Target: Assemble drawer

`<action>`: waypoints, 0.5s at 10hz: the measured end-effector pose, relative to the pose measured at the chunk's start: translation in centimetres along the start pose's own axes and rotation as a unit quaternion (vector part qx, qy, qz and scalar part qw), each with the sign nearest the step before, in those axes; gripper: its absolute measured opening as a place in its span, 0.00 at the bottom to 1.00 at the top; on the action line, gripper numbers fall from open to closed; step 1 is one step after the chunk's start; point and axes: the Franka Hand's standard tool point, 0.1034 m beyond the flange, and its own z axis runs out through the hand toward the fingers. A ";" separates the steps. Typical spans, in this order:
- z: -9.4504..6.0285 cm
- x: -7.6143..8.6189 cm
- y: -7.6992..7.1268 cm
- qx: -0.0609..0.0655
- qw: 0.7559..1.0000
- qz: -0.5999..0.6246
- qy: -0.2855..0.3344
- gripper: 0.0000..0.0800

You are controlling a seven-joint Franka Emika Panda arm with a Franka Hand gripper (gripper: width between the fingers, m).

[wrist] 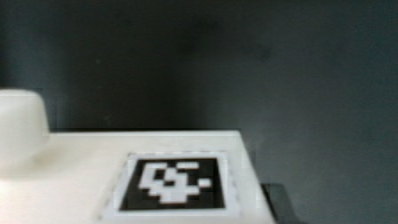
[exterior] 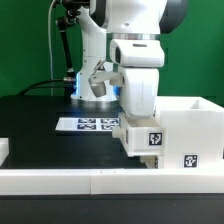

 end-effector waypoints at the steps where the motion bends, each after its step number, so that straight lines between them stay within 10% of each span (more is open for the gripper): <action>1: 0.0 -0.1 0.0 0.000 1.000 0.001 -0.001 0.05; 4: 0.0 -0.2 0.0 0.000 1.000 0.002 -0.001 0.06; 5: -0.1 -0.3 0.1 -0.001 1.000 0.002 -0.002 0.29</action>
Offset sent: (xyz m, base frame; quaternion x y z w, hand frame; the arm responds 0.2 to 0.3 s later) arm 0.0000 0.0000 0.0000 0.0000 0.0000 0.0000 1.0000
